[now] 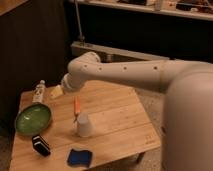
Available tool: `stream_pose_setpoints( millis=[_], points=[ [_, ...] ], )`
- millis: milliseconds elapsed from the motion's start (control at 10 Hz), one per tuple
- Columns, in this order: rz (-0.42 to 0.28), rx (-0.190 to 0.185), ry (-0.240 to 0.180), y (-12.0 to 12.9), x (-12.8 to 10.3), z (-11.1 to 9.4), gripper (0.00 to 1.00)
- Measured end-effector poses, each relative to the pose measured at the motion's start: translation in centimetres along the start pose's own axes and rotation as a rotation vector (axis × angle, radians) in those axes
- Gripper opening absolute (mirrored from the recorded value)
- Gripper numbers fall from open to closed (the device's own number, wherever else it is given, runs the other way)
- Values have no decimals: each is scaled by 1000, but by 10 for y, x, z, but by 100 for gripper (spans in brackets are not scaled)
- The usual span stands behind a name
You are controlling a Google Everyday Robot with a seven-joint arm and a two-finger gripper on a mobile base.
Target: Place the ceramic cup over the eraser
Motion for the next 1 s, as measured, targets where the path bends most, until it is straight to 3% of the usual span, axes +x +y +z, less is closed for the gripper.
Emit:
stream_pose_setpoints(
  millis=[200,400,800,900,1000],
  points=[
    [-22,-17,-72,-13,16,-23,80],
    [-35,-22,-111,-18,25,-35,80],
    [-41,-30,-111,-16,24,-35,80],
    [-62,-46,-107,-15,23,-36,80],
    [-116,-94,-112,-17,23,-43,80]
  ],
)
